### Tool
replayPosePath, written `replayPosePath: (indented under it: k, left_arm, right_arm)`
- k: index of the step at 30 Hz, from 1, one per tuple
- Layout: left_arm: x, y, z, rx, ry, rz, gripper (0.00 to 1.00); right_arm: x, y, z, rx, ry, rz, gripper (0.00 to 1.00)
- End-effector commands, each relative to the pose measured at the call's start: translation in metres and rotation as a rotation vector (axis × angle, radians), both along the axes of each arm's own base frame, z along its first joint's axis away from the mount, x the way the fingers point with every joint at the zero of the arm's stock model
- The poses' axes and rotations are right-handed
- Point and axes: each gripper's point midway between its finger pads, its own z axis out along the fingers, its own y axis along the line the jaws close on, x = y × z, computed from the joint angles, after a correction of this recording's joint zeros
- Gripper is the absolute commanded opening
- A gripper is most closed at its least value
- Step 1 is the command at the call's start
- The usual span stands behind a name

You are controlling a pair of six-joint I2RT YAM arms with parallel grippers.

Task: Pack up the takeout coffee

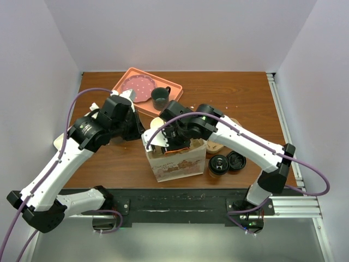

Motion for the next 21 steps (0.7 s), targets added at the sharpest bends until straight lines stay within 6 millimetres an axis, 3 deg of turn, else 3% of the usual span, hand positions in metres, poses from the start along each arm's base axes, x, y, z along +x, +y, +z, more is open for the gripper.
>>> replayPosePath:
  k: [1, 6, 15, 21]
  left_arm:
    - [0.003, -0.005, 0.021, -0.057, -0.068, -0.023, 0.0]
    - [0.002, -0.005, 0.017, -0.054, -0.058, -0.02, 0.0]
    - [-0.002, -0.008, 0.016, -0.064, -0.041, -0.042, 0.0]
    - [-0.004, -0.008, 0.013, -0.059, -0.028, -0.048, 0.0]
  right_arm:
    - [0.006, 0.008, -0.004, -0.015, -0.04, -0.009, 0.25]
    - [0.006, 0.008, -0.014, -0.039, -0.03, -0.018, 0.26]
    - [-0.003, 0.007, -0.023, -0.054, 0.033, -0.033, 0.39]
    - [-0.001, 0.003, -0.037, -0.104, 0.065, -0.125, 0.4]
